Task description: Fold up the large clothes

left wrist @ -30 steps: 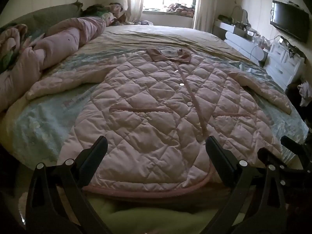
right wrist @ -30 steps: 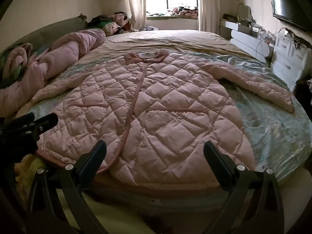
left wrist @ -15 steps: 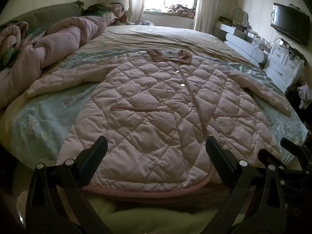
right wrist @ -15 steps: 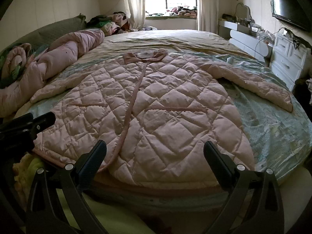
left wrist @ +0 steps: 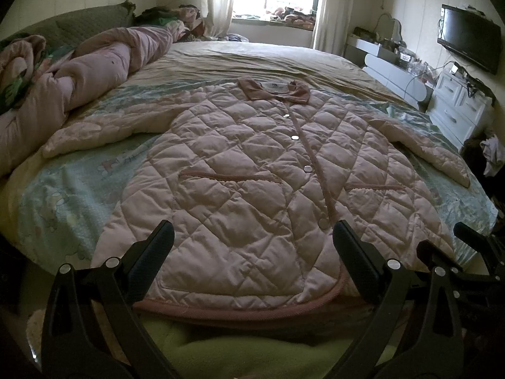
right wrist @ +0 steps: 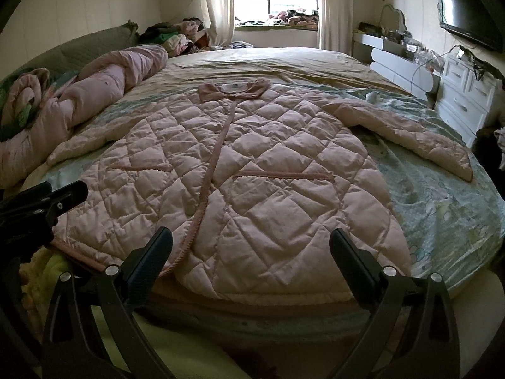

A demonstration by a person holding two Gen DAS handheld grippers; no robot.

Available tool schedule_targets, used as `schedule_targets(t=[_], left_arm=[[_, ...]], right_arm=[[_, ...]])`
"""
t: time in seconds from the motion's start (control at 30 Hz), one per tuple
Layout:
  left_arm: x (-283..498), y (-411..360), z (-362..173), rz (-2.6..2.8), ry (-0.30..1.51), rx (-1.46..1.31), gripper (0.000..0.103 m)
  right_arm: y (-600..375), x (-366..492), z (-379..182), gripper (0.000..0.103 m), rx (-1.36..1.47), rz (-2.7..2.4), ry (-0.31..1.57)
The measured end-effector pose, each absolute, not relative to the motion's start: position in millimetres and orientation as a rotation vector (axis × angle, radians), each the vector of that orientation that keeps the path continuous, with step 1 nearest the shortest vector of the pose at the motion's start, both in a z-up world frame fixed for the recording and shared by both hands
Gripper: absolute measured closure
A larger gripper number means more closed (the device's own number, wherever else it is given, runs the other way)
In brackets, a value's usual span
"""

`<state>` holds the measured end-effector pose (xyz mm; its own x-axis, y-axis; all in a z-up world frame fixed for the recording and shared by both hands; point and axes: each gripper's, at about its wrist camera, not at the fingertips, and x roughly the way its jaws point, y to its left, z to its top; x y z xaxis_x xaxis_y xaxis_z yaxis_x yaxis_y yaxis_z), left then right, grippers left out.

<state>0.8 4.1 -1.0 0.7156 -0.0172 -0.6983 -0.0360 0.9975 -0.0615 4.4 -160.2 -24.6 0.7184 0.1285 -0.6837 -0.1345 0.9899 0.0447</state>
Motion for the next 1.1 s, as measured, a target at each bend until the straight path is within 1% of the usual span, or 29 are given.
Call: schedule_targets(t=[1.1], left_arm=[[-2.1, 4.3, -0.2, 0.01, 0.769, -0.074, 0.009]], right_arm=[[-159.1, 5.4, -24.3, 0.004, -0.022, 0.13, 0.757]])
